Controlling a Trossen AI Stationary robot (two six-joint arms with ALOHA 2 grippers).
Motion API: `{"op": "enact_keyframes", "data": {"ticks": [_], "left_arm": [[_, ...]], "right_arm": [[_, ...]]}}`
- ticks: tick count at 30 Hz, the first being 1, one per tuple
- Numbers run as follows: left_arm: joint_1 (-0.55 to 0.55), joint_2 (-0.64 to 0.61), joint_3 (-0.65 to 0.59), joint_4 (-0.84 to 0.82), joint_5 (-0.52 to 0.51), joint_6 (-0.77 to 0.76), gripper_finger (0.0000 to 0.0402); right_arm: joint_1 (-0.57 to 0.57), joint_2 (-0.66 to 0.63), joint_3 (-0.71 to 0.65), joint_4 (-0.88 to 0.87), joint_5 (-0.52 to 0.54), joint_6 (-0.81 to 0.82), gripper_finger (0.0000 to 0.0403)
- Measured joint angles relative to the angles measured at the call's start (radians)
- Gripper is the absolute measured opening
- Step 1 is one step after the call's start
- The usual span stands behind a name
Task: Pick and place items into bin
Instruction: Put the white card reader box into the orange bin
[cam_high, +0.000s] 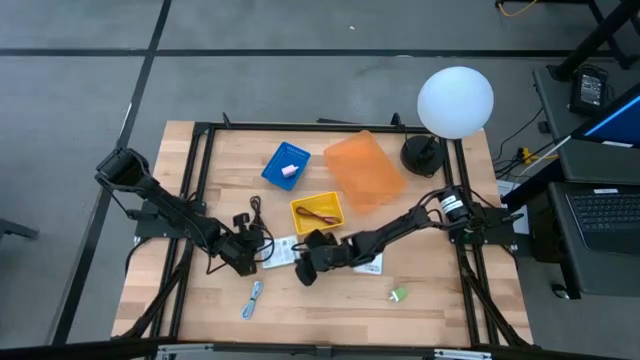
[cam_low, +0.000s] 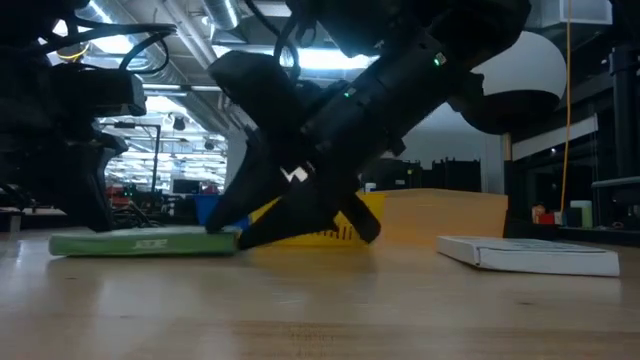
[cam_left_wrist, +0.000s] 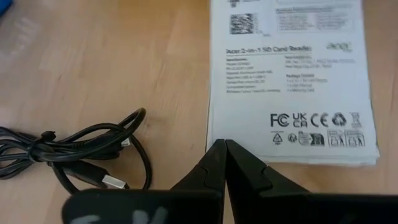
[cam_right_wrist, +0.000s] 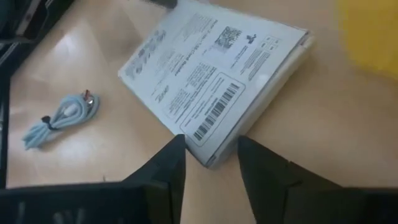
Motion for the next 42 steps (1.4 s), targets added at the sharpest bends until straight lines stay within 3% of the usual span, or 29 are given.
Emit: {"op": "enact_keyframes", "data": {"ticks": [10,16,42], "left_arm": [[0.0,0.0,0.0,0.005,0.002,-0.007,0.0003],[0.0,0.0,0.0,0.013,0.01,-0.021,0.0002],[0.0,0.001,-0.004,0.047,-0.04,-0.046,0.0003]], "right_arm": [[0.002,-0.036,0.001,-0.035,0.017,-0.068,0.0126],[0.002,-0.047,0.004,-0.076,0.024,-0.023,0.0126],[0.007,-0.043,0.003,0.095,-0.009,-0.067,0.0126]]}}
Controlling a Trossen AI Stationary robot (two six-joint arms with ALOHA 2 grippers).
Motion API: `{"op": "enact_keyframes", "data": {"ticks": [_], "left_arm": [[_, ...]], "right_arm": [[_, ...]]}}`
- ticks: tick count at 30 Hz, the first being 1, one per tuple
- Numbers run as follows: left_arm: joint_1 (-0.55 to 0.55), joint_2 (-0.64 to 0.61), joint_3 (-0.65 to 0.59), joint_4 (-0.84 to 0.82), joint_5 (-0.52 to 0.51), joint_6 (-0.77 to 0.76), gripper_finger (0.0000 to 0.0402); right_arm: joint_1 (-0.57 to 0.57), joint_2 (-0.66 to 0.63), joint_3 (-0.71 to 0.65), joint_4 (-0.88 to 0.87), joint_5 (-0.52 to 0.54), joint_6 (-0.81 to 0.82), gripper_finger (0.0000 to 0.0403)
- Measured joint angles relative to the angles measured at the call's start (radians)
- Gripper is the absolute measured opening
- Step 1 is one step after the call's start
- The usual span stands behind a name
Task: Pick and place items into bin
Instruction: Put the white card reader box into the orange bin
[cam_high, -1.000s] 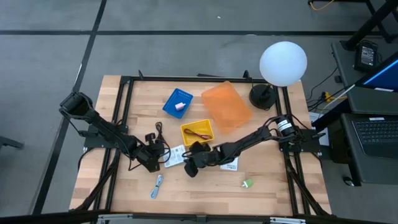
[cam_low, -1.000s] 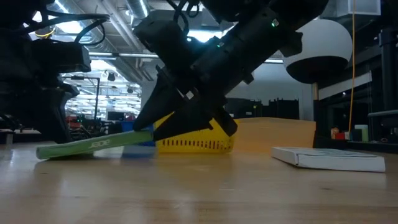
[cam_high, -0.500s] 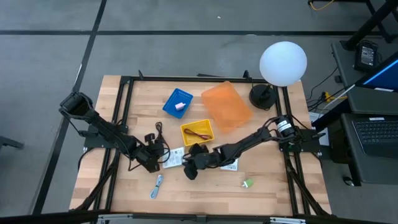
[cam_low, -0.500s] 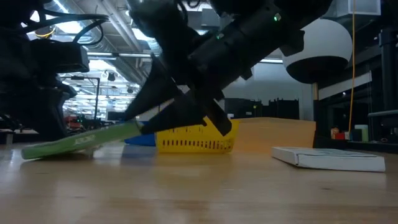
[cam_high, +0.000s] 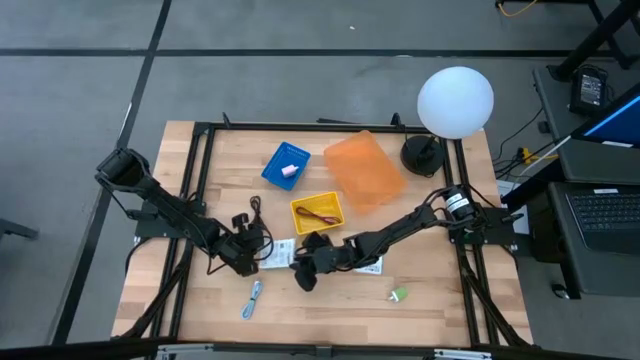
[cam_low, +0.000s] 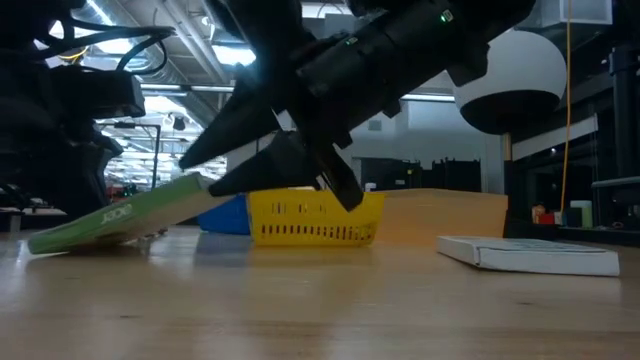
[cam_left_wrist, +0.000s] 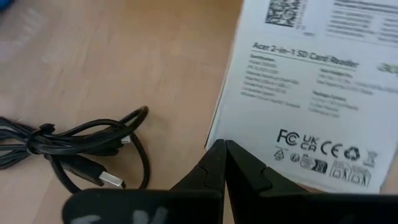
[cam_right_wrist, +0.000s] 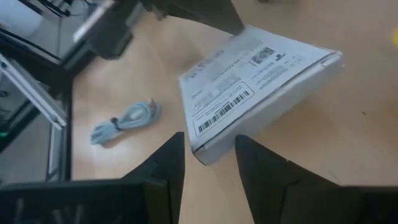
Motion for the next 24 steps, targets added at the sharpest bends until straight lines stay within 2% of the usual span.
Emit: {"op": "enact_keyframes", "data": {"ticks": [10,18,24], "left_arm": [[0.0,0.0,0.0,0.008,-0.031,-0.002,0.0003],[0.0,0.0,0.0,0.01,-0.049,-0.011,0.0003],[0.0,-0.001,0.0,0.012,-0.055,-0.011,0.0003]], "right_arm": [[-0.015,-0.002,0.002,0.022,0.004,0.001,0.0126],[-0.035,-0.001,0.002,-0.038,0.009,0.05,0.0126],[-0.041,0.0,0.001,-0.032,0.043,0.022,0.0127]]}}
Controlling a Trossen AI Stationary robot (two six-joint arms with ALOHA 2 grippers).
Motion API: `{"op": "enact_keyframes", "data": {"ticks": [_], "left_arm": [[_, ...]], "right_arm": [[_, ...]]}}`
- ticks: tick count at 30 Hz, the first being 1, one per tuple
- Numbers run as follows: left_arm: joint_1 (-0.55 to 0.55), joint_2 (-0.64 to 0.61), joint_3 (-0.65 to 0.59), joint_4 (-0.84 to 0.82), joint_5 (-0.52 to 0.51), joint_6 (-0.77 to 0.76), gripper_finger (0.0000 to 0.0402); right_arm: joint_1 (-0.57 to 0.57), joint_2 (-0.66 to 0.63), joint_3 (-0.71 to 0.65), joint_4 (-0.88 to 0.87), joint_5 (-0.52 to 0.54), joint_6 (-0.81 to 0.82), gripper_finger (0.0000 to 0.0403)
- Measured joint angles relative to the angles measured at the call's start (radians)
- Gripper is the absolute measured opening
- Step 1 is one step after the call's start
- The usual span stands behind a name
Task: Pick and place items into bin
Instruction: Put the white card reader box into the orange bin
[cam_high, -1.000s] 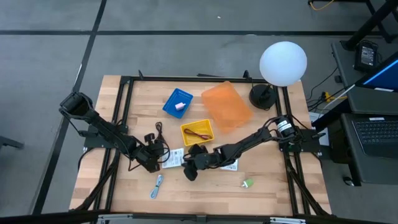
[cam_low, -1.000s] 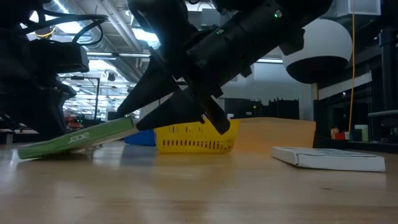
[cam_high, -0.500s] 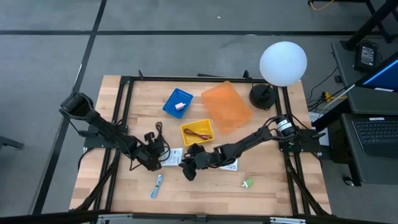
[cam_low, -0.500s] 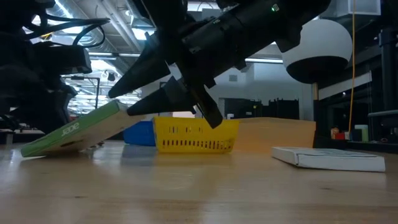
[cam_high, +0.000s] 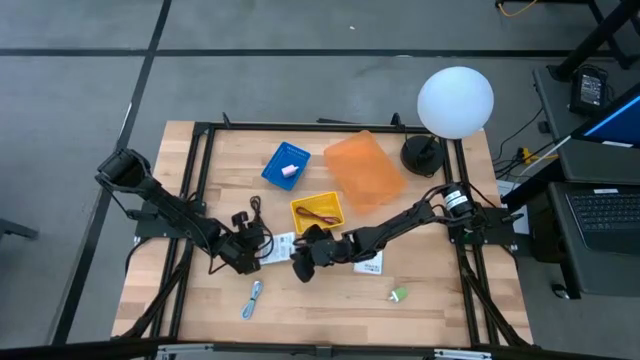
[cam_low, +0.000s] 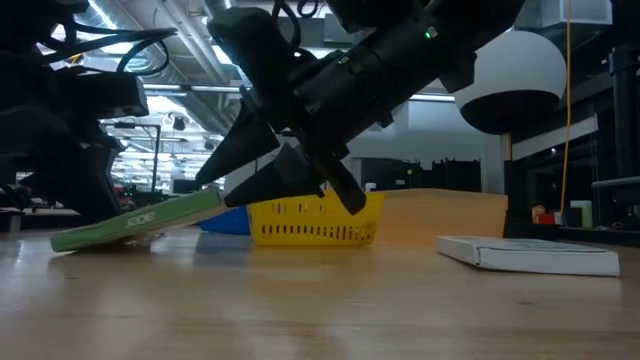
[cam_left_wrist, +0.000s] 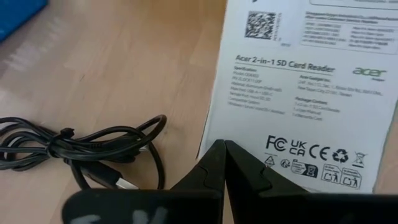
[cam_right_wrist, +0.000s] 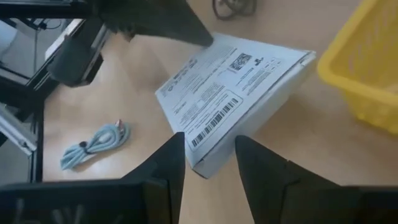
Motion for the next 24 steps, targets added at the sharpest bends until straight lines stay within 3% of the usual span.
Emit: {"op": "enact_keyframes", "data": {"ticks": [10,24], "left_arm": [[0.001,0.0,0.002,0.009,-0.003,-0.019,0.0003],[0.019,0.001,0.002,0.042,-0.01,-0.03,0.0003]], "right_arm": [[0.002,-0.003,0.006,0.193,-0.006,-0.129,0.0126],[0.001,-0.002,0.004,0.216,-0.015,-0.185,0.0126]]}}
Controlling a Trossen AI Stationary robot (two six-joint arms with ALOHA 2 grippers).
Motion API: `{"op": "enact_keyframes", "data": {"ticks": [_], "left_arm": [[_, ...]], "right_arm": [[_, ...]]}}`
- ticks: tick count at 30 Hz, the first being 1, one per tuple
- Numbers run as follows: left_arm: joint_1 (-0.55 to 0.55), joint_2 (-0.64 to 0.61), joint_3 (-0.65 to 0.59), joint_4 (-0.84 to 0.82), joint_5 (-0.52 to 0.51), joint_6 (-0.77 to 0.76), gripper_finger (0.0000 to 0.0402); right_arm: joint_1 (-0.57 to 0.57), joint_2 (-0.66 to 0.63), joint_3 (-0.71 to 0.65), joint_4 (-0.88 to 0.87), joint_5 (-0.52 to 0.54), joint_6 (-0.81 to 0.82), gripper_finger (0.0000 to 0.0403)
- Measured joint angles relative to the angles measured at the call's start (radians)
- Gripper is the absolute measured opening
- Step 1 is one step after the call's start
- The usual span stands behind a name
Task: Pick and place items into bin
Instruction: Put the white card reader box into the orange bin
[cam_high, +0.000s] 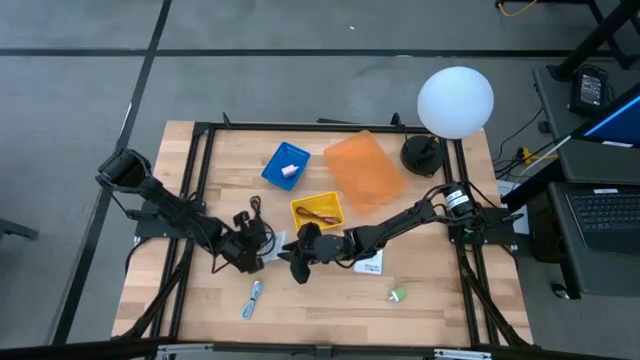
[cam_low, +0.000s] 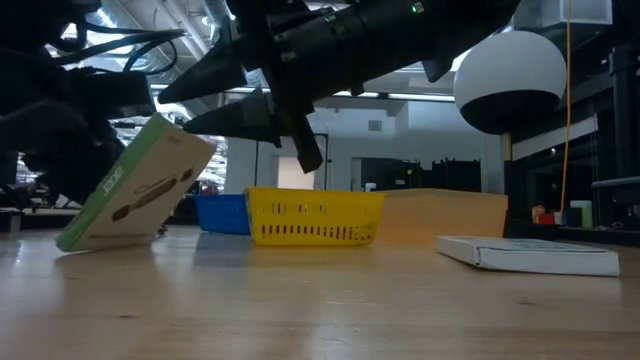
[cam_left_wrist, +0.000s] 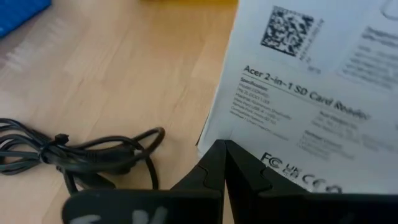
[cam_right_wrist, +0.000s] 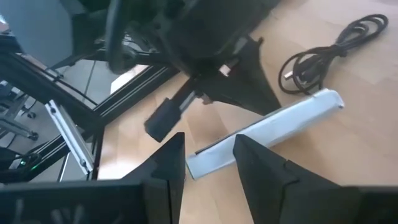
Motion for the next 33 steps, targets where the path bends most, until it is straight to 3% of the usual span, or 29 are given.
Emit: {"op": "enact_keyframes", "data": {"ticks": [33], "left_arm": [[0.033,-0.002,0.002,0.1,0.024,0.065,0.0003]], "right_arm": [[-0.017,0.003,0.005,0.086,-0.036,-0.107,0.0126]]}}
